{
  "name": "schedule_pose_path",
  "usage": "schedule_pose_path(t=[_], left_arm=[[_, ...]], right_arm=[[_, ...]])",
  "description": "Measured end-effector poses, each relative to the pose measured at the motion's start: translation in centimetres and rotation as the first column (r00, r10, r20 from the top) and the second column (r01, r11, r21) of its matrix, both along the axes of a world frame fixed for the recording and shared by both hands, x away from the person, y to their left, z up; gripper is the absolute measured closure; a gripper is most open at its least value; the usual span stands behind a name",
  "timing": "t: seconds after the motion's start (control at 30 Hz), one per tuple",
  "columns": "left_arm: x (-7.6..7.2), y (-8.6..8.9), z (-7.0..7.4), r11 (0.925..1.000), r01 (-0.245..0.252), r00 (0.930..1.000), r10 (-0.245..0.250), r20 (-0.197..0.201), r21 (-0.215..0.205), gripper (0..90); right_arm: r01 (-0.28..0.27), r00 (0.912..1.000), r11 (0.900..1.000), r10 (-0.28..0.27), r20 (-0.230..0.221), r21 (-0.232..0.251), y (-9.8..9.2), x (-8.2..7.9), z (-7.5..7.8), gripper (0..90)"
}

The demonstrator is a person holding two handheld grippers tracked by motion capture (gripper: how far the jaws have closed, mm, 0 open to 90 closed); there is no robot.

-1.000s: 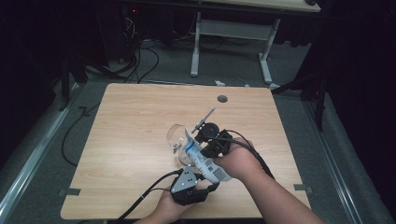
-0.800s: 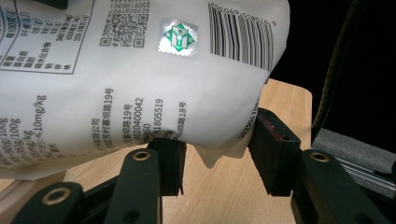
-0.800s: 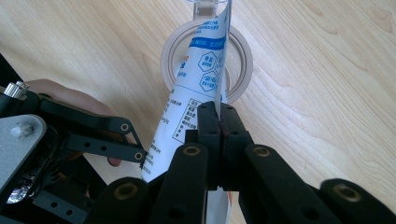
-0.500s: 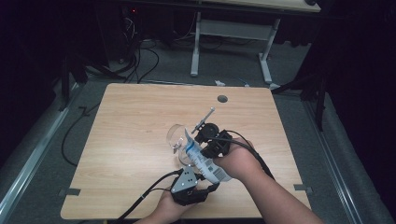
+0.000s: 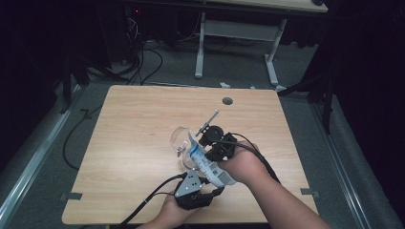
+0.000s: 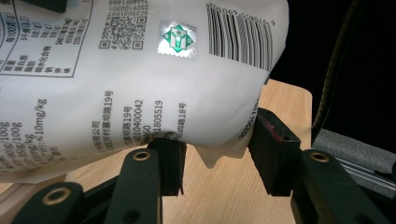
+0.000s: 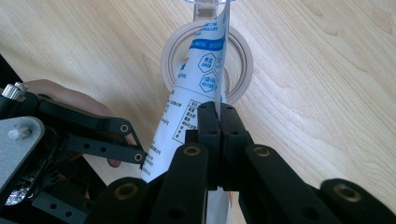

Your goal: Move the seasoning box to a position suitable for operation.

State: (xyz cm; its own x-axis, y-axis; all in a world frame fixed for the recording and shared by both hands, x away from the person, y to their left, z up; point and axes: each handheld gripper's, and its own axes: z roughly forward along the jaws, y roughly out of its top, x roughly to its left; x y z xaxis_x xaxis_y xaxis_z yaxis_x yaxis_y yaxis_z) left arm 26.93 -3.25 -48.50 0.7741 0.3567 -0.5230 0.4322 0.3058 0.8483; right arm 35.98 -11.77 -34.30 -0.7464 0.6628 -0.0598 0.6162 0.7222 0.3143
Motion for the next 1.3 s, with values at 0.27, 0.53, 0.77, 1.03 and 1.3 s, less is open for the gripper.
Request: schedule_pose_path(t=[0.27, 0.53, 0.77, 1.03, 1.3], left_arm=[[-0.01, -0.02, -0.02, 1.0000, 0.000, 1.0000, 0.000, 0.001, -0.001, 58.2], [-0.01, -0.02, -0.01, 1.0000, 0.001, 1.0000, -0.001, 0.002, -0.001, 58.2], [0.02, 0.02, 0.04, 1.0000, -0.001, 1.0000, 0.001, 0.004, -0.001, 58.2], [-0.01, 0.03, 0.14, 1.0000, 0.001, 1.0000, -0.001, 0.002, -0.004, 58.2], [0.01, 0.05, 0.19, 1.0000, 0.001, 1.0000, -0.001, 0.000, -0.006, 58.2]], right_arm=[[0.002, 1.0000, 1.000, -0.002, 0.001, -0.001, 0.02, -0.03, 0.00, 90.0], [-0.002, 1.0000, 1.000, 0.002, 0.003, -0.001, 0.00, -0.04, 0.02, 90.0], [-0.002, 1.0000, 1.000, 0.002, 0.007, -0.003, 0.05, -0.07, 0.08, 90.0], [-0.001, 1.0000, 1.000, 0.001, 0.007, -0.003, 0.04, -0.08, 0.16, 90.0], [-0.004, 0.9999, 1.000, 0.004, 0.010, -0.011, 0.13, -0.08, 0.23, 90.0]])
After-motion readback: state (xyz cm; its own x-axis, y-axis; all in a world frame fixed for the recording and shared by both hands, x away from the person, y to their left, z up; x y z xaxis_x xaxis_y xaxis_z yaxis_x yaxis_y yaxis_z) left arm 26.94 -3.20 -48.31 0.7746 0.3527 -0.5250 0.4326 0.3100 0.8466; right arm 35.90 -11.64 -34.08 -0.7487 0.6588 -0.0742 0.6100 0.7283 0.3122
